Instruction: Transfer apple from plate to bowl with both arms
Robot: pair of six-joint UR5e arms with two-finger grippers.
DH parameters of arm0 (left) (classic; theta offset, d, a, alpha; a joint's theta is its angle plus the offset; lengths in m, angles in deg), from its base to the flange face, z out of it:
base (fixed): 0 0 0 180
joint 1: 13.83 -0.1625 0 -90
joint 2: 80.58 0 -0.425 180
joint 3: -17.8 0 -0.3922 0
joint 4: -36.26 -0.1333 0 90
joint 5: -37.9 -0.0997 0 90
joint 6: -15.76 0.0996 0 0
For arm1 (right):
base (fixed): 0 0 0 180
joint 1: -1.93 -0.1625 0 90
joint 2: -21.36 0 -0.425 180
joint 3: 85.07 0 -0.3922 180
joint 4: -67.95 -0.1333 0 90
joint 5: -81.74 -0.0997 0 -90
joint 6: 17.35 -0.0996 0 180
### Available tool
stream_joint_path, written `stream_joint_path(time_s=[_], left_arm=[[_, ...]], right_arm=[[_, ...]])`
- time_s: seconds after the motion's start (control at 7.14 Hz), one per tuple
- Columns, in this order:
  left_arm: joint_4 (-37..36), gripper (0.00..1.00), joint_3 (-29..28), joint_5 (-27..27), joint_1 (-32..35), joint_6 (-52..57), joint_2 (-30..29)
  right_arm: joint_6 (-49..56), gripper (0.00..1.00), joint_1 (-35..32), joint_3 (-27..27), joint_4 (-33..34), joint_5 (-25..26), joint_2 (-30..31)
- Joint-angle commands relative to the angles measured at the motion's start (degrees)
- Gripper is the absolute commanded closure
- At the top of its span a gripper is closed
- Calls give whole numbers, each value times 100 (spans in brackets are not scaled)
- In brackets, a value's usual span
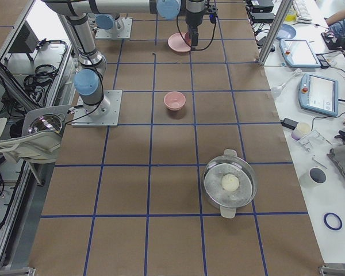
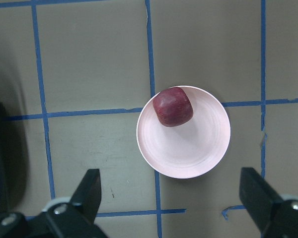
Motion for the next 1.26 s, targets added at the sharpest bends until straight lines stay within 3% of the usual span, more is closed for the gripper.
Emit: stream_joint_path(time_s=[0.0, 1.12], left_arm=[[0, 0, 0, 0, 0, 0, 0], [-70, 0, -9, 17, -70, -78, -281]], right_arm=[[0, 0, 0, -4, -20, 0, -2], [9, 0, 9, -21, 24, 9, 7]])
